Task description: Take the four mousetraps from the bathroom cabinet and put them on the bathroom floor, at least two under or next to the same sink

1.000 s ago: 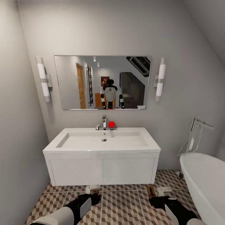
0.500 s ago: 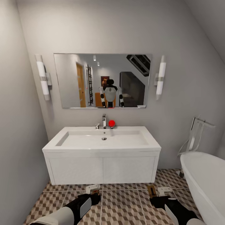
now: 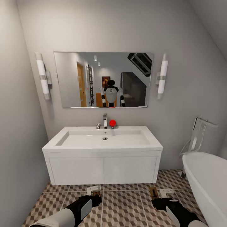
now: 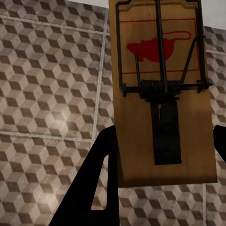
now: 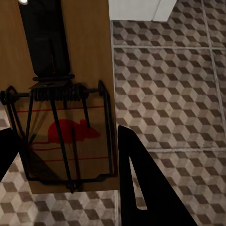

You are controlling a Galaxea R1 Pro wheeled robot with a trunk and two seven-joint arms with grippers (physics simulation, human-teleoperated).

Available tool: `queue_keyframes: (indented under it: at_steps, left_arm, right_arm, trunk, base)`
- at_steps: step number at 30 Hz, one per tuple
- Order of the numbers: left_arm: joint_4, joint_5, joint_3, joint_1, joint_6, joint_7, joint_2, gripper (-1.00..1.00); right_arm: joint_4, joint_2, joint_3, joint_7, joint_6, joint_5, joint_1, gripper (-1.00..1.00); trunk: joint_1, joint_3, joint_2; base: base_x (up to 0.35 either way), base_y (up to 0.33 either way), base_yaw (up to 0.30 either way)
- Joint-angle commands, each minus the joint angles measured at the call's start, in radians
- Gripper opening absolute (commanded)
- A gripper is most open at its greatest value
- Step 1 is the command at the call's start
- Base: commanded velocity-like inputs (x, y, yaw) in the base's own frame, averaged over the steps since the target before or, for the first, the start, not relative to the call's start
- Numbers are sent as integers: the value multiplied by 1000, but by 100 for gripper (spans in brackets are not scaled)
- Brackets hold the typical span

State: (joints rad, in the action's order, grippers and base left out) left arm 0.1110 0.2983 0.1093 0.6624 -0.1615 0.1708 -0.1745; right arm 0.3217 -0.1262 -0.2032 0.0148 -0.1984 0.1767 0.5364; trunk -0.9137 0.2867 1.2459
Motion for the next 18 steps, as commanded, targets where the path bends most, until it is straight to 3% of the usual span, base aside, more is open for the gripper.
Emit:
queue_keyframes:
  at_steps: [1,9,13,16,18]
  left_arm:
    - [2,9,9,0,-6,7,0,-100]
    - [3,7,9,0,-5,26,0,-100]
    - [11,7,8,0,-4,118,2,-100]
    - [14,8,6,0,-6,175,34,-100]
    - [13,9,5,0,-11,192,75,-100]
  right_arm:
    - [2,-1,-7,-1,-5,14,0,-100]
    - [2,-2,-7,-2,-4,14,0,-100]
    - [2,-7,-5,-5,-4,15,0,-100]
    - [6,-13,-4,-32,-4,16,0,-100]
    - [24,-16,-4,-88,-4,16,0,-100]
  trunk:
    - [-4,5,8]
    - [-35,30,64]
    - [-50,42,92]
    - [-61,52,113]
    - [-69,58,127]
  base:
    - [0,0,0]
    - [0,0,0]
    - [0,0,0]
    - [0,0,0]
    - [0,0,0]
